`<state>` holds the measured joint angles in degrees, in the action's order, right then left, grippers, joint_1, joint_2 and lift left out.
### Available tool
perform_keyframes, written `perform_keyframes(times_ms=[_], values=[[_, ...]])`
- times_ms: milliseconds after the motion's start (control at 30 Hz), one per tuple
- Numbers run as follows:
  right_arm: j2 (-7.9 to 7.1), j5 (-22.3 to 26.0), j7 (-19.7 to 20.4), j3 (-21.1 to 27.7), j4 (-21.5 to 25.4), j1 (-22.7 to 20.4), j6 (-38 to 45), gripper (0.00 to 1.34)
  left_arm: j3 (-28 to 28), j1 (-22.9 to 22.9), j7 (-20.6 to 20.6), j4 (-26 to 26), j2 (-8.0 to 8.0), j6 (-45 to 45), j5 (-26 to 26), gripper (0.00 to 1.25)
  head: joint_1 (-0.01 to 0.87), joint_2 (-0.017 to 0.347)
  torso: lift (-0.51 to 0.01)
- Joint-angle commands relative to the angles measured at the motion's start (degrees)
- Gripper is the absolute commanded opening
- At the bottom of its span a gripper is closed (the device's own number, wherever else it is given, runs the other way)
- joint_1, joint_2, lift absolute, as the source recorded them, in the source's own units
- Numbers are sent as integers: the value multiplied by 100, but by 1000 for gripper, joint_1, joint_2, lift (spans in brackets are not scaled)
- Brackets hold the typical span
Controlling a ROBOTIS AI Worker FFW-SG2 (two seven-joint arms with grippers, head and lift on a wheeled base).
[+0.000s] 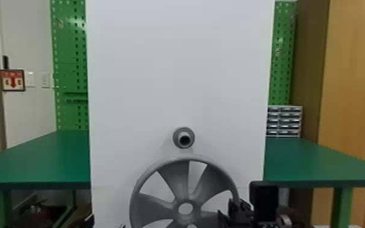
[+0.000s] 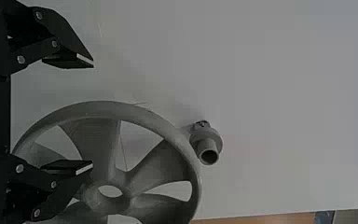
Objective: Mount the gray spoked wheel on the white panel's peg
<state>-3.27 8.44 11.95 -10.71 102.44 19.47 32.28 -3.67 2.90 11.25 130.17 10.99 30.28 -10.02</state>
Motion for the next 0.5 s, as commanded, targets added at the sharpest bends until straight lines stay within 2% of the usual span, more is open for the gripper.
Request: perform_keyframes(times_ms=[0,300,467], values=[[10,26,1,-177,4,224,111,157,7,9,0,0,0,13,0,767,123,-8,-406],[177,-53,9,-344,302,584,437,157,-20,0,-8,0,9,57,-18,767,123,-8,-406],[177,-115,9,-397,469,751,568,157,-55,-9,-8,0,18,92,-18,767,123,-8,-406]])
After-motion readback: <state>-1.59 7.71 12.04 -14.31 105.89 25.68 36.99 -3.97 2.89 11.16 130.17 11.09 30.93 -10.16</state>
